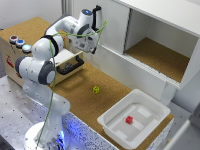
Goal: Place the purple block on top of the drawer
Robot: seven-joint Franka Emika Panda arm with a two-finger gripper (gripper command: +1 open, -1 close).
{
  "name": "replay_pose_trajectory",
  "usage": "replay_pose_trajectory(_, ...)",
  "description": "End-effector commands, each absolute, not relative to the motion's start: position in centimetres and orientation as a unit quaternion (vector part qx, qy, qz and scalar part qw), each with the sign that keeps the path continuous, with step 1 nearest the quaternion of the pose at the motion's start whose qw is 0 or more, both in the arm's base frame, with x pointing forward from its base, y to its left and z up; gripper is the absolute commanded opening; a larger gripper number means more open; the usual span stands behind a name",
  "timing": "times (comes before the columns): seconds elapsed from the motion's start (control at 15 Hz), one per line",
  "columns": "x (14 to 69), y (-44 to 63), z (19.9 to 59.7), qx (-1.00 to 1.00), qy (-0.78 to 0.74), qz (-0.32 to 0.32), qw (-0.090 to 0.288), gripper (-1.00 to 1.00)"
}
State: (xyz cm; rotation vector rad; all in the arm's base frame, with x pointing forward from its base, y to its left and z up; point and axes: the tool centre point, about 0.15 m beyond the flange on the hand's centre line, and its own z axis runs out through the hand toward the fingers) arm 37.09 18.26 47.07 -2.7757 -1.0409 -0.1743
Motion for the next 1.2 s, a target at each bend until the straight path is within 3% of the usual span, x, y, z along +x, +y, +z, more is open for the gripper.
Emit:
replay_pose_trajectory(0.0, 35.6, 24.0, 47.2, -0.86, -0.509, -0.014, 0.032, 1.0)
replay_pose_trajectory(0.4, 32.6, 26.9, 40.4, -0.772, -0.635, 0.004, -0.014, 1.0)
replay_pose_trajectory(0.73, 30.9, 27.2, 35.1, -0.776, -0.629, 0.041, -0.018, 1.0)
replay_pose_trajectory(0.87, 30.2, 27.3, 34.0, -0.793, -0.607, 0.047, 0.003, 1.0)
replay_pose_trajectory(1.13, 28.8, 27.1, 32.4, -0.804, -0.593, 0.049, -0.001, 1.0)
